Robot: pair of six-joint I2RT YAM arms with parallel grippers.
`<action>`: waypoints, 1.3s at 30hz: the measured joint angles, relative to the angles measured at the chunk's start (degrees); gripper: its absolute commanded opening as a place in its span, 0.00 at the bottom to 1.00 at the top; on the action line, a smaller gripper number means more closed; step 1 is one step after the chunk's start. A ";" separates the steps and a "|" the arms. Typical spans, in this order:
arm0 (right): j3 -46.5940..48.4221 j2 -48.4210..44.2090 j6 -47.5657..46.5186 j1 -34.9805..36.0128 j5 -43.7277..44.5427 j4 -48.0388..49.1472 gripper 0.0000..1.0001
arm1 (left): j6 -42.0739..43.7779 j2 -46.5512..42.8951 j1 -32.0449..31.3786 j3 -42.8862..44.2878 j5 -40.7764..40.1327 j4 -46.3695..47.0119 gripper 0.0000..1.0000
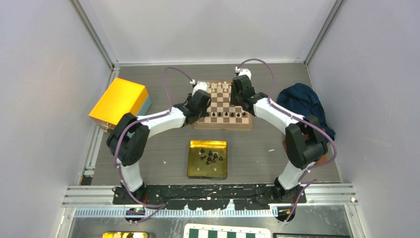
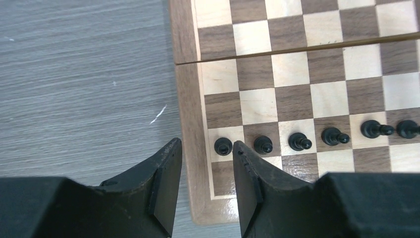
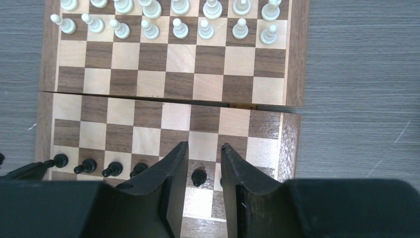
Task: Set up the chess pieces on the board
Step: Move the chess piece to the chessboard, then adjust the chess piece on the chessboard.
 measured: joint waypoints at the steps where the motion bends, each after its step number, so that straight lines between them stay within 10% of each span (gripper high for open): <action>1: -0.24 -0.66 0.02 0.02 0.00 -0.13 0.32 | 0.00 -1.14 0.00 -0.42 -0.28 0.02 0.44; 12: -5.22 -7.96 0.87 1.90 1.40 -1.62 0.01 | -1.09 -13.88 -0.02 -7.56 -2.89 1.64 0.43; 39: -13.22 -8.66 4.59 3.69 3.61 -1.84 0.01 | -4.35 -17.33 -0.74 -12.90 -3.17 2.54 0.43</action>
